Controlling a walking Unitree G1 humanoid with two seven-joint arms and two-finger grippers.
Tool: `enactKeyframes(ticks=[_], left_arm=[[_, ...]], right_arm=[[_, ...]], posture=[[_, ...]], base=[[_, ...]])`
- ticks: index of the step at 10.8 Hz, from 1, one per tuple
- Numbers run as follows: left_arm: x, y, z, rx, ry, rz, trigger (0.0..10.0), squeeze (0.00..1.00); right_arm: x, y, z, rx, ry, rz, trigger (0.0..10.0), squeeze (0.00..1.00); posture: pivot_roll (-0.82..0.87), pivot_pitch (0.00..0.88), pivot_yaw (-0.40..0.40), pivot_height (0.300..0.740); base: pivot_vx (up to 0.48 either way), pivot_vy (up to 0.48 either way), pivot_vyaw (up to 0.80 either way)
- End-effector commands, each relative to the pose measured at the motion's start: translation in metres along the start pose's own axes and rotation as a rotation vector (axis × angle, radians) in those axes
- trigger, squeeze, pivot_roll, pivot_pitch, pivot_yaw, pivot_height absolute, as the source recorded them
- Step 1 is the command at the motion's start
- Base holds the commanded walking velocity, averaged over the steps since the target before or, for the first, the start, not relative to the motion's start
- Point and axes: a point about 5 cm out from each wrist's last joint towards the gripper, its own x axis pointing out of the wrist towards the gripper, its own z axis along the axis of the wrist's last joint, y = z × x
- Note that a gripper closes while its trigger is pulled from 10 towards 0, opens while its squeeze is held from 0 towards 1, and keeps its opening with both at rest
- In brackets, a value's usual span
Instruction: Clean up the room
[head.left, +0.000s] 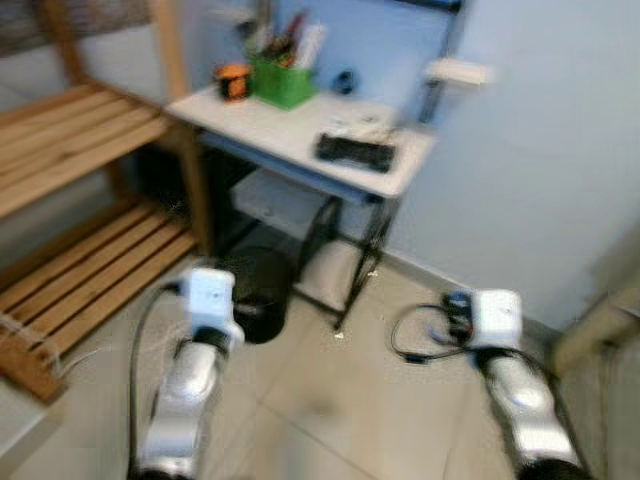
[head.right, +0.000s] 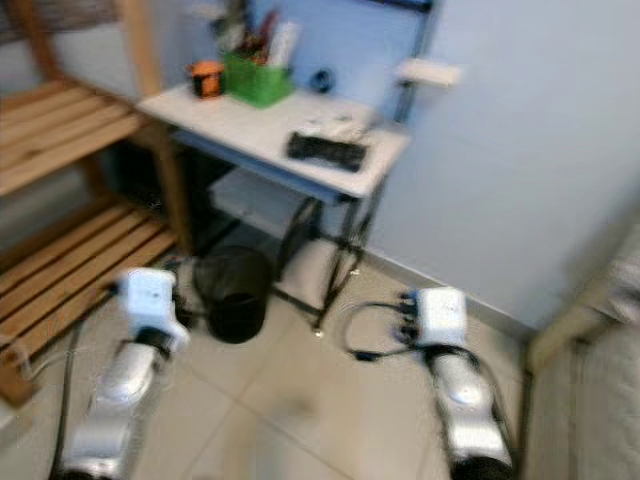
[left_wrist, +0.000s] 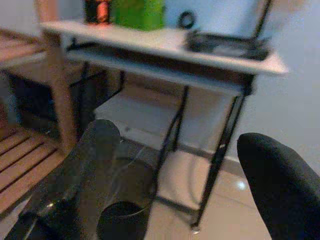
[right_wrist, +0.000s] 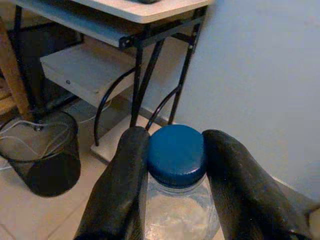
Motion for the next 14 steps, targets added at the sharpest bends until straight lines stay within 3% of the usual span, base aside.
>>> enactKeyframes(ticks=[1,8,9,12,14], left_arm=[[-0.002,0.009,0.002,-0.007,-0.001,0.033,10.0,0.00],[-0.005,0.005,0.003,-0.011,-0.005,0.040,10.0,0.00],[-0.005,0.004,0.003,0.026,-0.002,0.049,10.0,0.00],[-0.001,-0.001,0.005,0.048,-0.003,0.036,10.0,0.00],[0.002,0.000,0.008,0.056,-0.005,0.034,10.0,0.00]], right_arm=[[0.005,0.011,0.009,0.020,-0.040,0.035,10.0,0.00],[0.011,0.016,0.008,0.046,-0.001,0.072,10.0,0.00],[0.011,0.016,0.008,0.043,0.000,0.076,10.0,0.00],[0.011,0.019,0.007,0.036,0.003,0.090,10.0,0.00],[0.012,0.020,0.007,0.035,0.004,0.098,10.0,0.00]], posture=[[0.07,0.000,-0.083,0.740],[0.09,0.000,-0.104,0.740],[0.09,0.000,-0.109,0.740],[0.09,0.000,-0.113,0.740],[0.09,0.000,-0.113,0.740]], base=[[0.394,0.274,0.00],[0.381,0.290,0.21],[0.379,0.296,0.00],[0.000,0.000,0.00],[0.377,0.000,0.00]])
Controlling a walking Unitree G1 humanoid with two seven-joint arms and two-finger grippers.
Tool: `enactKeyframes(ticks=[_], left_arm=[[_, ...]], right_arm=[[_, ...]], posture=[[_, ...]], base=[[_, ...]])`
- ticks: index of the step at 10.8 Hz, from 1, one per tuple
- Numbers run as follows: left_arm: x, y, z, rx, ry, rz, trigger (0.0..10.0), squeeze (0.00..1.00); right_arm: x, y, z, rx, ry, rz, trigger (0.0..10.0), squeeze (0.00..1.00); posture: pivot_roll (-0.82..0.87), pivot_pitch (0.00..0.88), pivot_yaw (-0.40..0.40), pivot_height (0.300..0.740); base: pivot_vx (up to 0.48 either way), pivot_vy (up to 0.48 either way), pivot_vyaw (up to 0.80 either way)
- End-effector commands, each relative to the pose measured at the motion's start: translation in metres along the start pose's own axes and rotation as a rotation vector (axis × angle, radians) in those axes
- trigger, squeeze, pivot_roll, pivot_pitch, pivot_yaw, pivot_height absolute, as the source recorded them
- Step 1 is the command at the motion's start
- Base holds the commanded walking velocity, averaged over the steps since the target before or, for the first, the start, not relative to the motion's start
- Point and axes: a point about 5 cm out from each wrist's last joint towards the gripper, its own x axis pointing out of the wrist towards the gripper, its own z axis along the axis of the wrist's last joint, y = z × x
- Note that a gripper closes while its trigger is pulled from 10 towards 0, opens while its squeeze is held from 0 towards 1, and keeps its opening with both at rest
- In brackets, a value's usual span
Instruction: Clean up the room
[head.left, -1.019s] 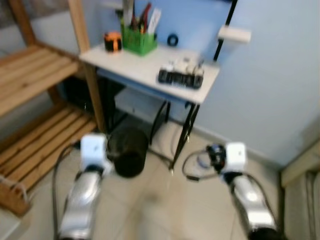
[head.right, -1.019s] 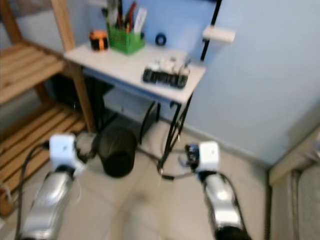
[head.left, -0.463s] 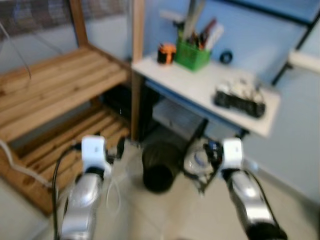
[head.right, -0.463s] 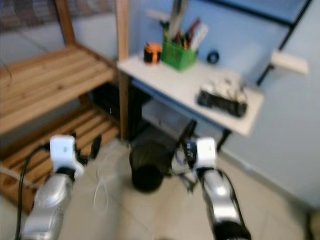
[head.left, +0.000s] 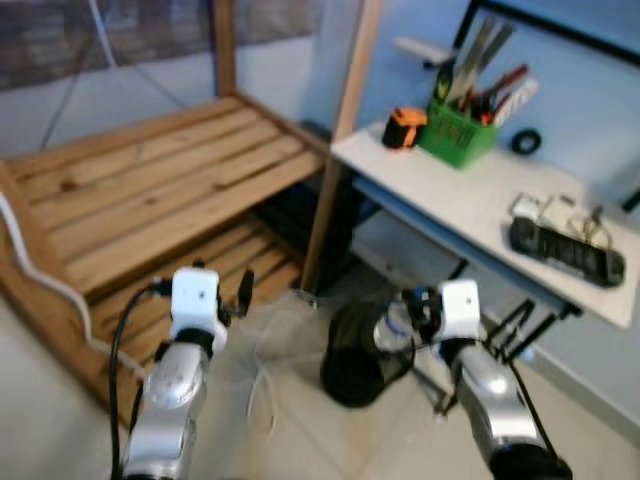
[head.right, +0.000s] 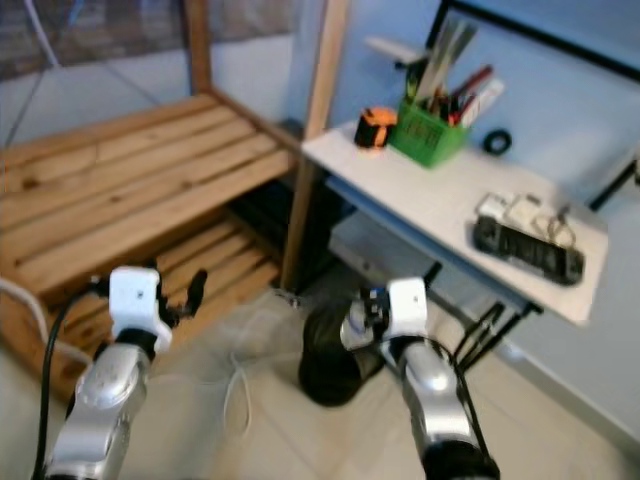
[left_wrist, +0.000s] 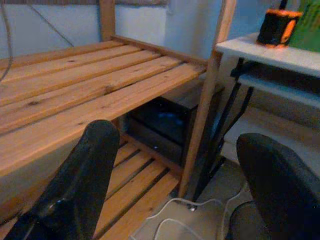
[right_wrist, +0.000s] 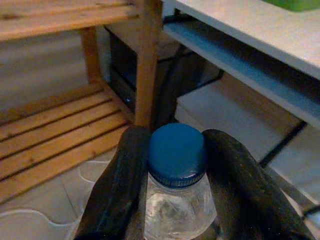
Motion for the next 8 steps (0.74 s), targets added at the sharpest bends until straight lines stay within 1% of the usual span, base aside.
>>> enactKeyframes(ticks=[1,4,7,8], left_arm=[[0.0036,-0.0074,0.0040,0.003,-0.009,-0.024,10.0,0.00],[0.0023,-0.0078,0.0038,0.020,-0.002,-0.031,10.0,0.00],[0.0036,-0.0084,0.0039,0.017,-0.003,-0.030,10.0,0.00],[0.0054,-0.0094,0.0043,-0.003,-0.001,-0.030,10.0,0.00]], right_arm=[[-0.0005,-0.0114,0.0068,-0.004,-0.028,-0.036,10.0,0.00],[-0.0014,-0.0094,0.0033,-0.003,-0.018,-0.033,10.0,0.00],[-0.0013,-0.0092,0.0002,-0.004,-0.003,-0.036,10.0,0.00],[-0.0002,-0.0103,-0.0015,-0.009,0.013,-0.049,10.0,0.00]], posture=[[0.09,0.000,-0.112,0.740],[0.09,0.000,-0.105,0.740],[0.10,0.000,-0.103,0.740],[0.10,0.000,-0.106,0.740]], base=[[0.480,0.000,0.00],[0.467,0.000,0.00],[0.461,0.000,0.00],[0.000,0.000,0.00]])
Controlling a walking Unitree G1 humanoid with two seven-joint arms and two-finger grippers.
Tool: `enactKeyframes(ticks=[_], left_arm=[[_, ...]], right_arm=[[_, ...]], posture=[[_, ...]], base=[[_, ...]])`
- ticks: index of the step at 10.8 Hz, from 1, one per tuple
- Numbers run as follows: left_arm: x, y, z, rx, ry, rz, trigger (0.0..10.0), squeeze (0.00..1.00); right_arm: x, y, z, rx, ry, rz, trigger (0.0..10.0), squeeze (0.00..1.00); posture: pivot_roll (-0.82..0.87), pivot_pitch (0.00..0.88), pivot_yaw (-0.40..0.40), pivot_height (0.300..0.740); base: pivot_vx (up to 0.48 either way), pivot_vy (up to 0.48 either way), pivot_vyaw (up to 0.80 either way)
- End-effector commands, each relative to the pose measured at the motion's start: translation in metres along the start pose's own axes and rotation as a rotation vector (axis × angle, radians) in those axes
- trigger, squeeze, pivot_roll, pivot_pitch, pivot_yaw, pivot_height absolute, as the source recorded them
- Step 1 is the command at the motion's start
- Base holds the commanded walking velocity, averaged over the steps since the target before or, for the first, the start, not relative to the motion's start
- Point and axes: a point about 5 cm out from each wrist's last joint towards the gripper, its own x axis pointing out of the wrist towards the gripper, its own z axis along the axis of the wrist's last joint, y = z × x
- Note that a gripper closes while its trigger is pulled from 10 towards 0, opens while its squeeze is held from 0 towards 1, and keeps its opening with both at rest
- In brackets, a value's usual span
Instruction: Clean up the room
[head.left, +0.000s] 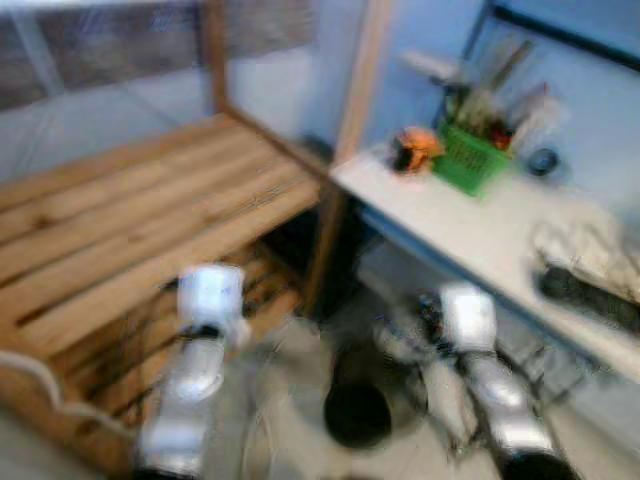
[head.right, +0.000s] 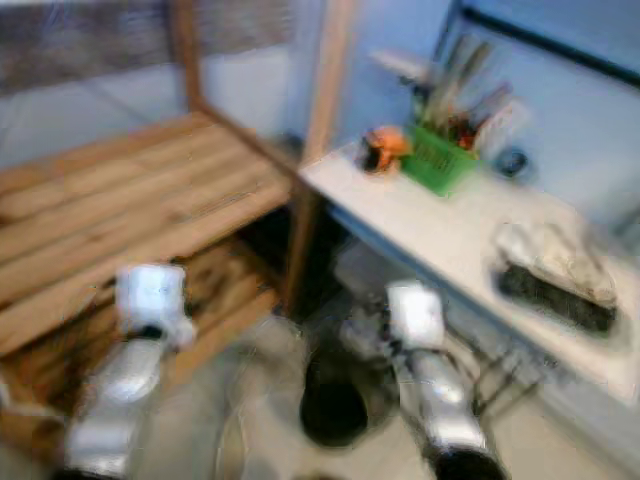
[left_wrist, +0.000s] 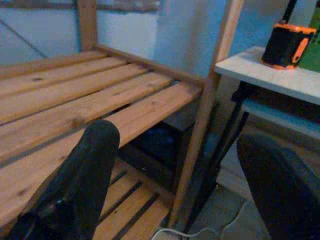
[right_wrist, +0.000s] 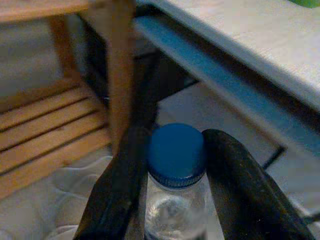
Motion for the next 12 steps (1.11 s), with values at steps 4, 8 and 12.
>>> enactKeyframes(ticks=[4,8,12], left_arm=[[0.000,0.000,0.000,0.001,0.008,0.003,10.0,0.00],[-0.013,-0.003,-0.002,0.008,0.026,0.004,10.0,0.00],[-0.030,-0.013,-0.007,-0.024,0.050,0.035,10.0,0.00]], right_arm=[[0.025,0.005,0.013,0.063,0.014,-0.086,10.0,0.00],[0.038,0.007,0.019,-0.008,0.073,-0.165,10.0,0.00],[0.037,-0.005,0.010,-0.003,0.185,-0.281,10.0,0.59]], posture=[[0.14,0.000,-0.116,0.740],[0.21,0.026,-0.146,0.740],[0.26,0.085,-0.192,0.740]], base=[[0.000,0.000,0.00],[0.000,0.000,0.00],[0.000,0.000,0.00]])
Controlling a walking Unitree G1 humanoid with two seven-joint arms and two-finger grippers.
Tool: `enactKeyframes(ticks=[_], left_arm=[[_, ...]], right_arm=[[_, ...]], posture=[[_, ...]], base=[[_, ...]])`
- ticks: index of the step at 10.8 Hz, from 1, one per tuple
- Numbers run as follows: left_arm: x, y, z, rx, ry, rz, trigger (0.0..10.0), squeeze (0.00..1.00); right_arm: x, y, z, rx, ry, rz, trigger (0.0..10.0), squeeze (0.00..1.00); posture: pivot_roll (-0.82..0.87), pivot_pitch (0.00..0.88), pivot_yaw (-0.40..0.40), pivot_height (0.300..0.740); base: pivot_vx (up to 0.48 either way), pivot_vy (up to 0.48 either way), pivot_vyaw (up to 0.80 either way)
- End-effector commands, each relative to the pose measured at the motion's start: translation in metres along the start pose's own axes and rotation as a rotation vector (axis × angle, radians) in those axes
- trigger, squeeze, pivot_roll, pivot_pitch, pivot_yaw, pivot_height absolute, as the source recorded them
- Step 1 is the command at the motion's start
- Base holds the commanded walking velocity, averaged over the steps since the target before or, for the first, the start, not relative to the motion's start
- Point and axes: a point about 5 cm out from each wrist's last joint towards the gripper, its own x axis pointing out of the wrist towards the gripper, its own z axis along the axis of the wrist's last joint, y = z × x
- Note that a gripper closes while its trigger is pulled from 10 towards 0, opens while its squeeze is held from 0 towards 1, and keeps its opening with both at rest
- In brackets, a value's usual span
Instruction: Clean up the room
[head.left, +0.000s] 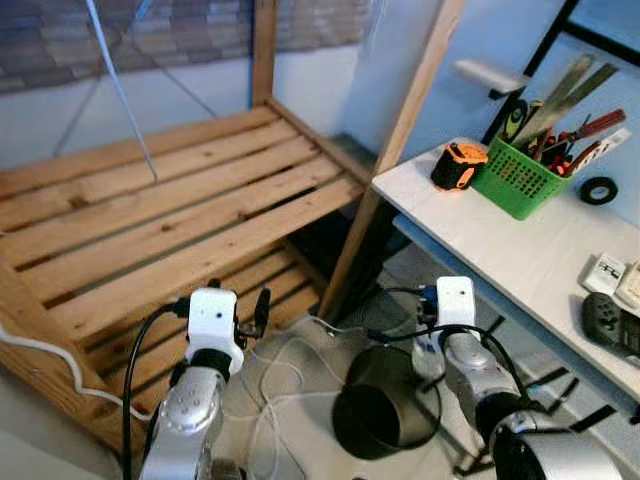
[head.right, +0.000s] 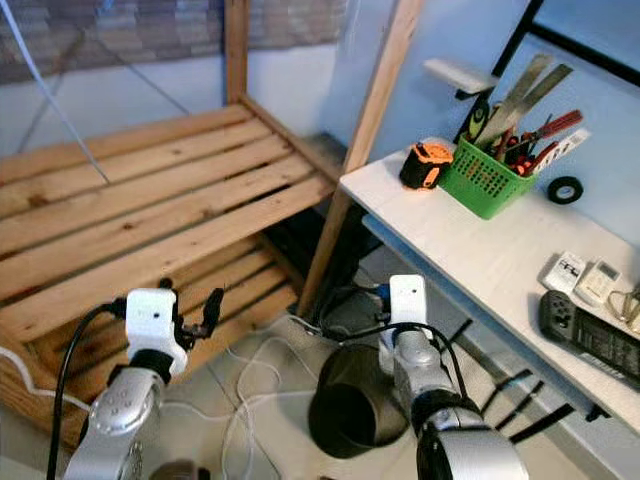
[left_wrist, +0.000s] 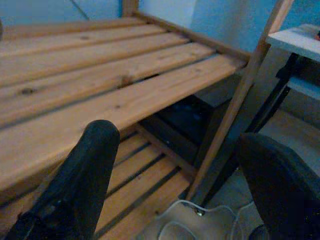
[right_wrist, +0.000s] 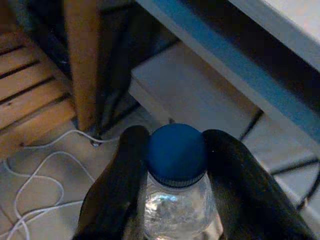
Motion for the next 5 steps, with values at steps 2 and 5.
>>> enactKeyframes(ticks=[2,5], left_arm=[[0.000,-0.009,0.002,-0.004,-0.005,0.000,10.0,0.00],[0.008,-0.011,0.008,0.010,-0.028,-0.004,10.0,0.00]], right_arm=[[0.005,-0.013,0.013,0.130,0.001,-0.029,10.0,1.00],[0.009,-0.012,0.022,0.425,0.040,-0.004,10.0,1.00]], posture=[[0.29,0.079,-0.220,0.740],[0.29,0.045,-0.235,0.740]], base=[[0.000,0.000,0.00],[0.000,0.000,0.00]])
